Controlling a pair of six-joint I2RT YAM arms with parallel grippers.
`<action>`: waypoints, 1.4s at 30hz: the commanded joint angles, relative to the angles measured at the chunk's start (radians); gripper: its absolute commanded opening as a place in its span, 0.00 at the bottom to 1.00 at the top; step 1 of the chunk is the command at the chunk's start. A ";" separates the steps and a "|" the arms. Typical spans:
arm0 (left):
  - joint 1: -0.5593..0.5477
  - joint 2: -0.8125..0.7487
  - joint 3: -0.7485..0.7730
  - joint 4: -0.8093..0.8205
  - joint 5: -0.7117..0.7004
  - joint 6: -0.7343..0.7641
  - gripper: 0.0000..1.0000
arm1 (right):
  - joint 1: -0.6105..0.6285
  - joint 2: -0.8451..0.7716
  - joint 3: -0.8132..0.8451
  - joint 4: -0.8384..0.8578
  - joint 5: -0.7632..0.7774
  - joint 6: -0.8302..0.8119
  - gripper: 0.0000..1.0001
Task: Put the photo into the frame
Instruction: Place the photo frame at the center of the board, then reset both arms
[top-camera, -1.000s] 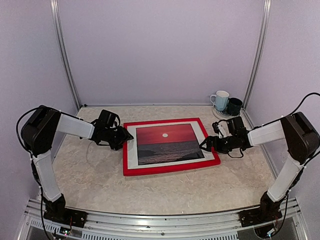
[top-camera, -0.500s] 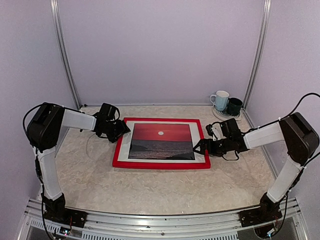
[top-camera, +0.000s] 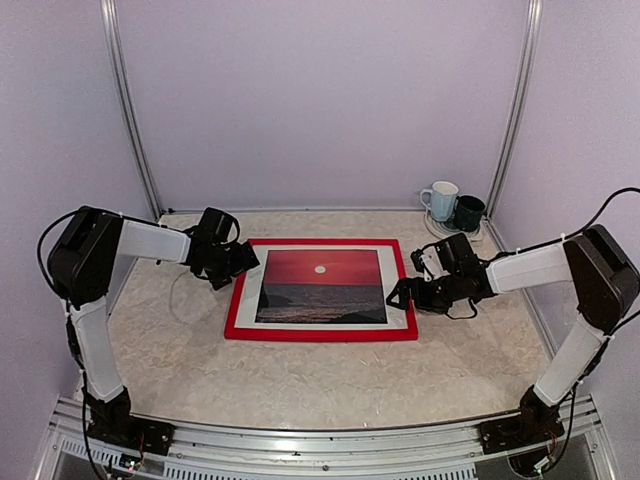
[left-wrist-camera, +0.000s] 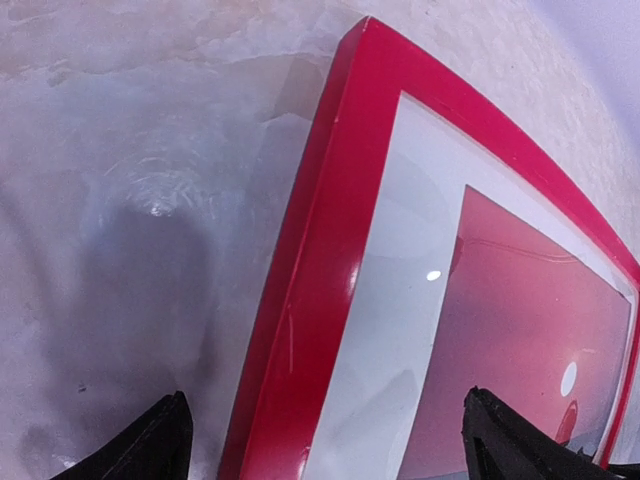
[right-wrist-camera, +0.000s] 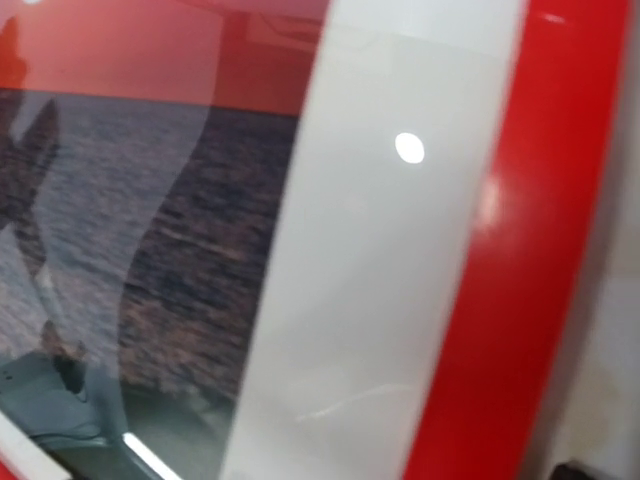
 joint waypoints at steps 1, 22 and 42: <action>-0.001 -0.077 -0.078 -0.096 -0.105 0.007 0.94 | -0.004 -0.075 0.035 -0.114 0.107 -0.049 0.99; -0.002 -0.901 -0.388 -0.078 -0.315 0.370 0.99 | -0.100 -0.603 -0.069 -0.139 0.207 -0.397 0.99; 0.000 -1.338 -0.586 -0.084 -0.301 0.492 0.99 | -0.104 -0.846 -0.155 -0.104 0.312 -0.339 0.99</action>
